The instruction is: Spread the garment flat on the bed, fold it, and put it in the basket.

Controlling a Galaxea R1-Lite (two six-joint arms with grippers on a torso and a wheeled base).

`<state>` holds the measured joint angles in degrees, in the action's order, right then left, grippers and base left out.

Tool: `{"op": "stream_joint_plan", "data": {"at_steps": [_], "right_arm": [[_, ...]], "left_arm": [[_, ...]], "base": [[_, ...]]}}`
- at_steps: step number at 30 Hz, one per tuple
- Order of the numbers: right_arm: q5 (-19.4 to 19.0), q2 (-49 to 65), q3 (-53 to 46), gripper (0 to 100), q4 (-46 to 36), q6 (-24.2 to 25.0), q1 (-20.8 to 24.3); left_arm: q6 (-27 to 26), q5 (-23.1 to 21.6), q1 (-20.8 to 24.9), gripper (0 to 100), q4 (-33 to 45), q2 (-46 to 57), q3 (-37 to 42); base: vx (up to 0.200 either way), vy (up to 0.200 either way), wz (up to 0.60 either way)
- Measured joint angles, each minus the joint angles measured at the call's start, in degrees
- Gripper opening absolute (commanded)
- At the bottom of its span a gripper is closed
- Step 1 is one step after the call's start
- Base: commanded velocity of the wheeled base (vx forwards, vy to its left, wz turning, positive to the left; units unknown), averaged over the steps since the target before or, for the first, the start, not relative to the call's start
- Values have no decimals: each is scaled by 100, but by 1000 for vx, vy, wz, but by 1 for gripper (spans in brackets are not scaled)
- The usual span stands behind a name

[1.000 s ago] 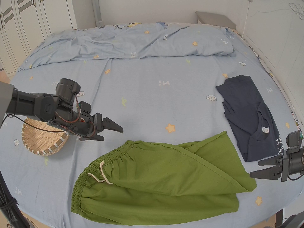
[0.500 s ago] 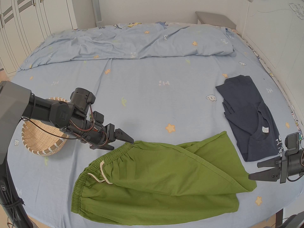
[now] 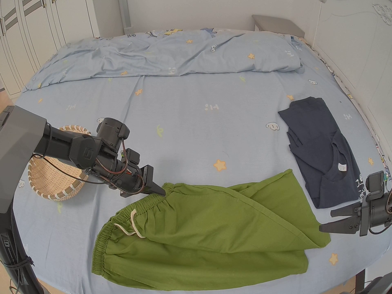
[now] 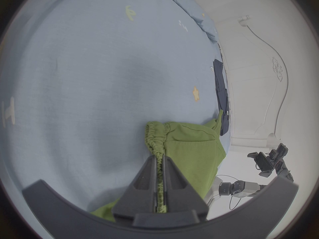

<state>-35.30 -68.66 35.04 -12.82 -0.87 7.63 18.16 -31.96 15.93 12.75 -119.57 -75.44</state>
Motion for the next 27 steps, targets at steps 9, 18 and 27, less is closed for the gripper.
{"op": "stream_joint_plan", "data": {"at_steps": [9, 18, 27], "right_arm": [[0, -2, 5, 100, 0, 0, 7], [-2, -17, 11, 100, 0, 7, -11], [-5, -184, -9, 100, -20, 32, -257]], "left_arm": [[50, -5, -105, 0, 13, 319, 28], [63, -35, -784, 0, 9, 990, 146], [48, -66, -1042, 0, -2, 1229, 210]], "base": [[0, 0, 0], [0, 0, 0], [0, 0, 0]]}}
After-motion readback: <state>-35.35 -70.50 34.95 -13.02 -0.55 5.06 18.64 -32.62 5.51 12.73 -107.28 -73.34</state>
